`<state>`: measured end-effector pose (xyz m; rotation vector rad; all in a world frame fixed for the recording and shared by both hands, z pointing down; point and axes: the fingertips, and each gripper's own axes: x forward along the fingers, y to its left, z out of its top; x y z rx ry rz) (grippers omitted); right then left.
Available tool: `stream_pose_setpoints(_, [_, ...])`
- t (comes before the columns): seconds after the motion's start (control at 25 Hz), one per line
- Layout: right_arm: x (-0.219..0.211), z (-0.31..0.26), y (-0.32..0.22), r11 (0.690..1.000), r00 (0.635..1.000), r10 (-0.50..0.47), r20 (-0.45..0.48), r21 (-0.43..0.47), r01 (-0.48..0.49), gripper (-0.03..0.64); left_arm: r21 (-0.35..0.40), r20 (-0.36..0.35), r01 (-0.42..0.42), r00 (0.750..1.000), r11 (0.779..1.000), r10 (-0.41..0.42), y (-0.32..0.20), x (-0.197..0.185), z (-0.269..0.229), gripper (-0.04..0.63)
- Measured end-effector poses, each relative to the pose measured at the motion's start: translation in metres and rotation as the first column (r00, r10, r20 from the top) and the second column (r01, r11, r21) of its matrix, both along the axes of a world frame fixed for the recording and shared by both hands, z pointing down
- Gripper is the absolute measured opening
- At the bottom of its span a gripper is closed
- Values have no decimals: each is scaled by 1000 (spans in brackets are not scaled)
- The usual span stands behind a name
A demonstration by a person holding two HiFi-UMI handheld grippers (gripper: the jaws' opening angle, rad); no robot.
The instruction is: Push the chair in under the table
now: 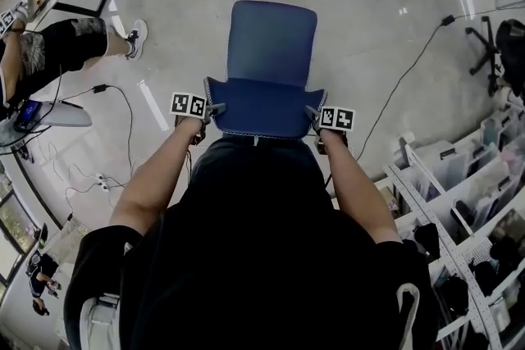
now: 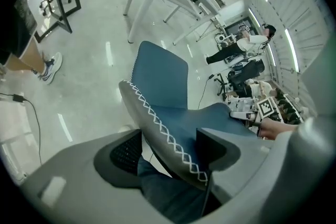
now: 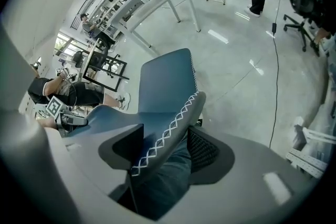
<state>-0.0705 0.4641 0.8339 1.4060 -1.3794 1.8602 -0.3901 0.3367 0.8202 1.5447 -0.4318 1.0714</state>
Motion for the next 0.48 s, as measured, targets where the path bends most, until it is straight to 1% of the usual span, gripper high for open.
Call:
stream_pose_setpoints(0.2, [-3, 10, -4, 1000, 1000, -15, -11, -21, 15, 302, -9, 39, -20, 999, 1000, 20, -2, 7, 13, 309])
stream_pose_setpoints(0.32, [-5, 18, -6, 999, 1000, -19, -15, -40, 18, 304, -12, 50, -2, 999, 1000, 3, -3, 7, 21, 316])
stream_pose_setpoints(0.48, [-3, 32, -8, 996, 997, -50, -50, -70, 47, 304, -27, 62, 30, 998, 999, -28, -5, 11, 37, 327])
